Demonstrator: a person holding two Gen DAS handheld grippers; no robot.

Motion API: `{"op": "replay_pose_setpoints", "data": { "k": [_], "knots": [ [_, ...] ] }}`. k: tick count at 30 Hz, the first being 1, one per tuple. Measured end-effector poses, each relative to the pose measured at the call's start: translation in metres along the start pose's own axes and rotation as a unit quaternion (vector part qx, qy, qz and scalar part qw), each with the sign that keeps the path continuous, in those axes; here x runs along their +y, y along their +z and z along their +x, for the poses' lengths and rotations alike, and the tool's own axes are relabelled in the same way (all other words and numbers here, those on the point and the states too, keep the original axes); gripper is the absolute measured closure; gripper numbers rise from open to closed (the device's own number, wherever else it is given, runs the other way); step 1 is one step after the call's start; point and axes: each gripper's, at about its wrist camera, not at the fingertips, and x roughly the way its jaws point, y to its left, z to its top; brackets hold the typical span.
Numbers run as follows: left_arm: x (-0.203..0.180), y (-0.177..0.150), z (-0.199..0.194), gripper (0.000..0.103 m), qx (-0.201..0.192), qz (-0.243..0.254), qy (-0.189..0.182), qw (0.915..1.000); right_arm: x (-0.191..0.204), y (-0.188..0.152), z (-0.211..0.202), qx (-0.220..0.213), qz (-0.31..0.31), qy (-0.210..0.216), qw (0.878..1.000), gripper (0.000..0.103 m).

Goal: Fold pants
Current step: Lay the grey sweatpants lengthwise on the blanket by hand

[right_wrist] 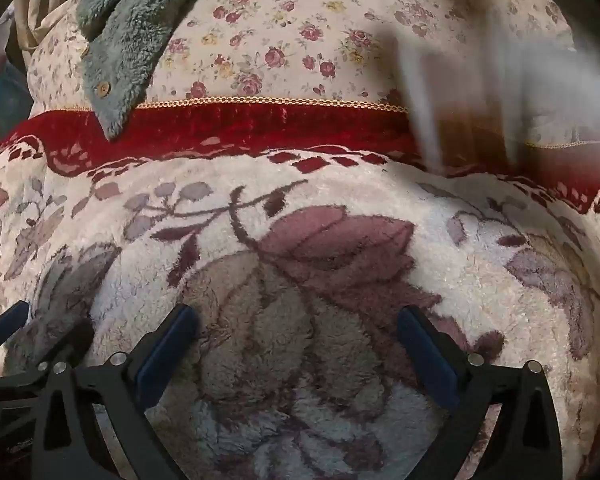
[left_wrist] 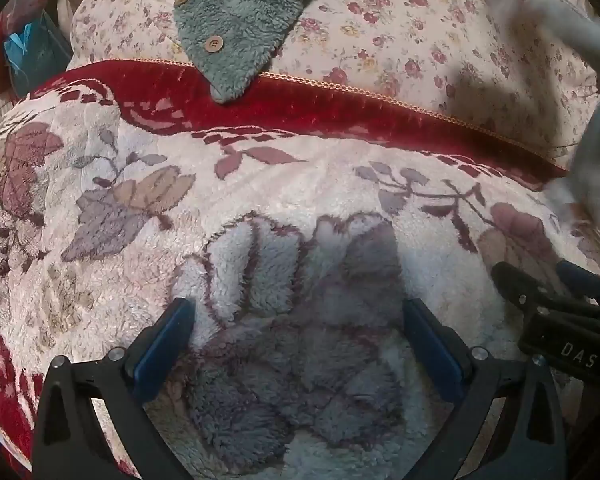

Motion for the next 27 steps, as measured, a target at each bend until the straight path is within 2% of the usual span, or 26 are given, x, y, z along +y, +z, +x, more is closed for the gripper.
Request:
{"op": "replay_pose_setpoints", "data": {
  "k": [1,3,27],
  "knots": [
    [0.0,0.0,0.0,0.0,0.0,0.0,0.0,1.0,0.006,-0.001,0.0,0.0,-0.001,-0.002,1.0,0.0],
    [0.0,0.0,0.0,0.0,0.0,0.0,0.0,1.0,-0.01,0.006,0.001,0.005,0.01,0.012,1.0,0.0],
    [0.0,0.0,0.0,0.0,0.0,0.0,0.0,1.0,-0.011,0.006,0.002,0.006,0.007,0.011,1.0,0.0]
  ]
}}
